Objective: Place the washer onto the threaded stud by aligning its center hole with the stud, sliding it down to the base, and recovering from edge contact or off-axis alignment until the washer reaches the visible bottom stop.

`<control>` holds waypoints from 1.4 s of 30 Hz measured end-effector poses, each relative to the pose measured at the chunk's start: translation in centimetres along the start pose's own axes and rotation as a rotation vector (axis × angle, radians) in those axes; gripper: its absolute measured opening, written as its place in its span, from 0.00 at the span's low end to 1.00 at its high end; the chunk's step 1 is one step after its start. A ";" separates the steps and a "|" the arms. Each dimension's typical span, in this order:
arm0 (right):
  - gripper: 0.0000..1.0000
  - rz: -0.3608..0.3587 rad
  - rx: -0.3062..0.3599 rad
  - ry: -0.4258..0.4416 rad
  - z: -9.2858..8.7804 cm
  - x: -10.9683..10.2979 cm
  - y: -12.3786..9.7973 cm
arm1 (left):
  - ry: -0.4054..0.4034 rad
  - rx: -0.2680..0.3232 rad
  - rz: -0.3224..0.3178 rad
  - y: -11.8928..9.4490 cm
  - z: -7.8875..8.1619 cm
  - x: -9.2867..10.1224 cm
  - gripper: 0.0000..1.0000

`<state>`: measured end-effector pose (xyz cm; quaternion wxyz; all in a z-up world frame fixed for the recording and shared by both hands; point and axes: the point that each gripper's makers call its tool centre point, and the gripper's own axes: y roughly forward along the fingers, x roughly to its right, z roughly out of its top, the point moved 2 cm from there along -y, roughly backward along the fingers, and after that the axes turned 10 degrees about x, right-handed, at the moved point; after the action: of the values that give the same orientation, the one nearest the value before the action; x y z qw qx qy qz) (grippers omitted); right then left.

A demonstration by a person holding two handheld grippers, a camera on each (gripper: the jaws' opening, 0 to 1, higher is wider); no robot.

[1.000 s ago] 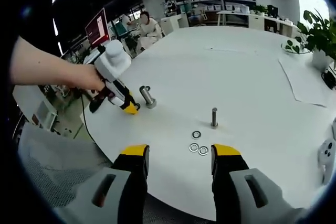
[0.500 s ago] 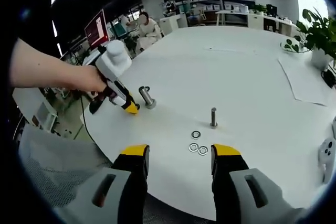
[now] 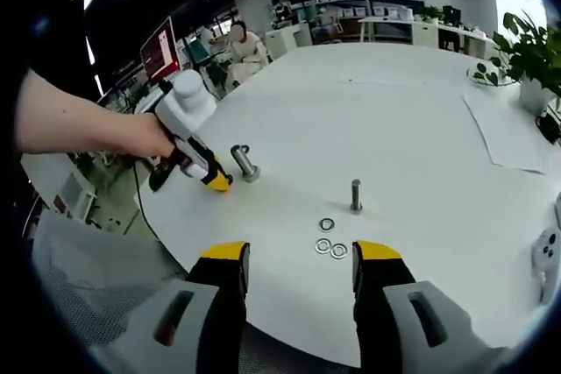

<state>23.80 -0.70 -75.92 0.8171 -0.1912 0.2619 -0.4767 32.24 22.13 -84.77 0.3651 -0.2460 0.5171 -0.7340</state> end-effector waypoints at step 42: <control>0.49 0.003 -0.019 -0.008 -0.4 0.0 0.1 | 0.194 -0.001 -0.077 -0.4 -0.6 1.8 0.19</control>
<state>23.61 -0.65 -76.27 0.8170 -0.2007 0.2635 -0.4721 30.61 21.11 -84.63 0.2847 -0.1934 0.5405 -0.7677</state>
